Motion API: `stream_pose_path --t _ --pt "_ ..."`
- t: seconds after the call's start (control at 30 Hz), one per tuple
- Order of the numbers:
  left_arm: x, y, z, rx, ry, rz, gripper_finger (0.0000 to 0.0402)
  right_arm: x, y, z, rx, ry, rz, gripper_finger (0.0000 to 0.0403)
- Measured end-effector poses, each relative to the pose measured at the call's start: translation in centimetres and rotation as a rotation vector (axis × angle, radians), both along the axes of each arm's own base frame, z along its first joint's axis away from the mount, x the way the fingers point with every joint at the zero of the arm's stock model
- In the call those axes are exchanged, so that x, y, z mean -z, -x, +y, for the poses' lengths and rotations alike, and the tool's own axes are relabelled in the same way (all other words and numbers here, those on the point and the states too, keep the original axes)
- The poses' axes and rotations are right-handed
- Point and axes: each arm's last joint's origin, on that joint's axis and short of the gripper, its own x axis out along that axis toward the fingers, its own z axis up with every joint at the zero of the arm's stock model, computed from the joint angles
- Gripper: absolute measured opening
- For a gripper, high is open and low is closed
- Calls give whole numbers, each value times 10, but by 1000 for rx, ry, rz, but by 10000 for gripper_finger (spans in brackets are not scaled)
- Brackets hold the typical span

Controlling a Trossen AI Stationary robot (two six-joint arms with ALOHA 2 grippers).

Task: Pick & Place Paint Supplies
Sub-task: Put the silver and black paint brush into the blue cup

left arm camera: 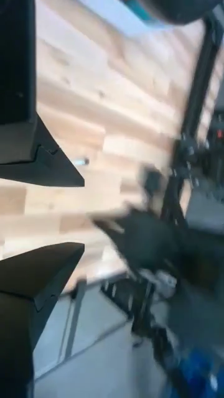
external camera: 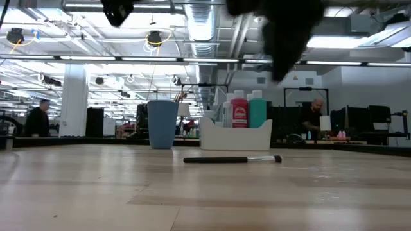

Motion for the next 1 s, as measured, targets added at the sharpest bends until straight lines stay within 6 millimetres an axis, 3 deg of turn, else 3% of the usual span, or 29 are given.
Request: stream_pose_path --t 0.17,0.37,0.5,0.67,1.0 --pt "31 -33 8 -98 -19 84 147 -45 41 17 140 15 -38 0" --pt "77 -83 16 -76 14 184 147 -75 80 37 312 38 -133 0" --pt "89 -121 17 -44 -10 185 147 -80 95 46 374 51 -161 0" --pt "101 -161 8 12 -72 192 148 -74 98 55 407 52 -153 0" --pt "135 -176 1 24 -95 256 148 -68 104 69 456 50 -174 0"
